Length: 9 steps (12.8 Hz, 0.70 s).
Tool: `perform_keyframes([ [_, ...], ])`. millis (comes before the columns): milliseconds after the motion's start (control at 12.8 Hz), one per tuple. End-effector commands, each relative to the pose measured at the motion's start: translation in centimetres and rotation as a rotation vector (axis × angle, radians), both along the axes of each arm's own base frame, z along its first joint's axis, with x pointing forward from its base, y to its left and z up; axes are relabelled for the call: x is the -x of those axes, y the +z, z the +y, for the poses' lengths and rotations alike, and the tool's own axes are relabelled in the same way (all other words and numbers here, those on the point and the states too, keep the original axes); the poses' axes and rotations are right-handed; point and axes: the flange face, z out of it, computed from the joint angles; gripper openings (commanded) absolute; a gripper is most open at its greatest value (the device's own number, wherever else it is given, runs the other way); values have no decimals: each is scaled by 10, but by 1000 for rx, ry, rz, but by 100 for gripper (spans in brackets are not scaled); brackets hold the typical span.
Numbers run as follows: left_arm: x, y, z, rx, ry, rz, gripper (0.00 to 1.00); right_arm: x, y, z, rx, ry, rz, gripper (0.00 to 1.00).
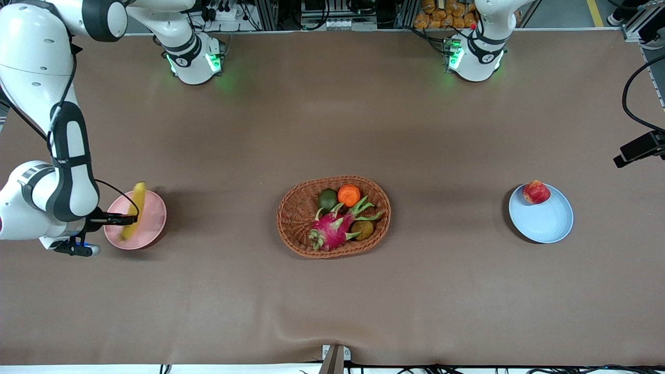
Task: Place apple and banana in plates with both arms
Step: 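Lower the banana onto the pink plate and open the right gripper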
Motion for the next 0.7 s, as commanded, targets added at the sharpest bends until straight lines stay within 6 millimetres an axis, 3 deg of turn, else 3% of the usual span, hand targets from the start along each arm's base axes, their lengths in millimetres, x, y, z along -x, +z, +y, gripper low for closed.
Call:
perform_keyframes([
  [0,13,13,-1,-79,-15,15,100,-5,32,4,-4,27,-30,100],
  [156,15,15,-3,-79,-14,16,100,-6,70,5,-11,28,-67,100],
  [313,15,15,-3,-72,-15,16,100,-2,132,20,38,99,-72,100],
  [547,19,22,-6,-75,-18,7,100,17,224,23,50,133,-150,100],
  [626,21,23,-8,-73,-19,14,100,22,250,35,72,167,-170,100],
])
